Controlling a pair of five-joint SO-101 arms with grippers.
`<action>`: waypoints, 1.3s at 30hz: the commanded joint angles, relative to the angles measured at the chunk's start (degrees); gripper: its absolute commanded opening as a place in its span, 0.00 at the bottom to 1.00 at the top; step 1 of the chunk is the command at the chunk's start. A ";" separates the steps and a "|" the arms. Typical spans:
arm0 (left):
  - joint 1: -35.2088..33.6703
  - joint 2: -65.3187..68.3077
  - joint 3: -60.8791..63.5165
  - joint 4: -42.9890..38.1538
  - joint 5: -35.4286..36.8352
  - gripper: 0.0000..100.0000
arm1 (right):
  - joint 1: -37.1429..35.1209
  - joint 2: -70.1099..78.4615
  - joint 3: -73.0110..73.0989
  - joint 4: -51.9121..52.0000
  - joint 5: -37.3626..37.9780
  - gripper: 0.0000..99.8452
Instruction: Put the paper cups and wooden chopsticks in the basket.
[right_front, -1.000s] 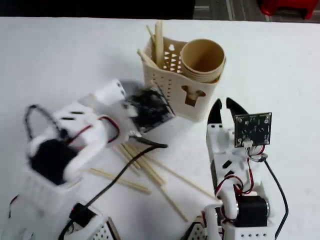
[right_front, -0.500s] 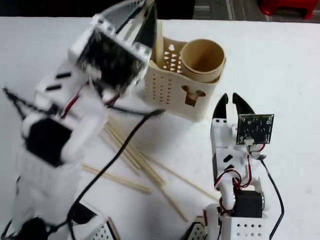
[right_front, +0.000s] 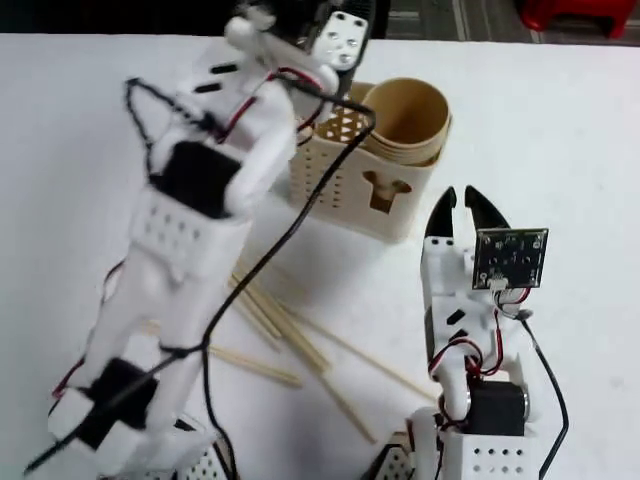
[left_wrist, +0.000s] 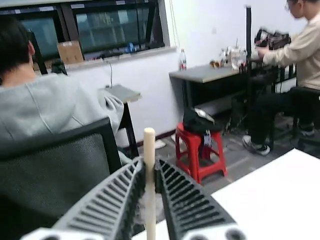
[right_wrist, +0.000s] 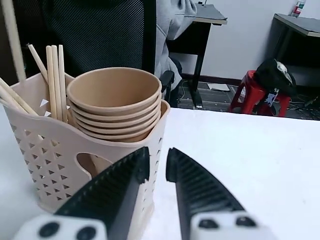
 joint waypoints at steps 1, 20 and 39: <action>-1.63 3.47 -2.81 -3.69 0.70 0.02 | 0.31 -0.57 -0.35 -1.45 0.00 0.07; -2.77 -4.00 -9.23 35.87 -23.30 0.09 | 0.31 -0.57 -0.26 -1.45 0.00 0.07; 0.75 -24.04 32.97 57.32 -47.47 0.15 | 0.40 -0.57 -0.18 -1.10 0.09 0.07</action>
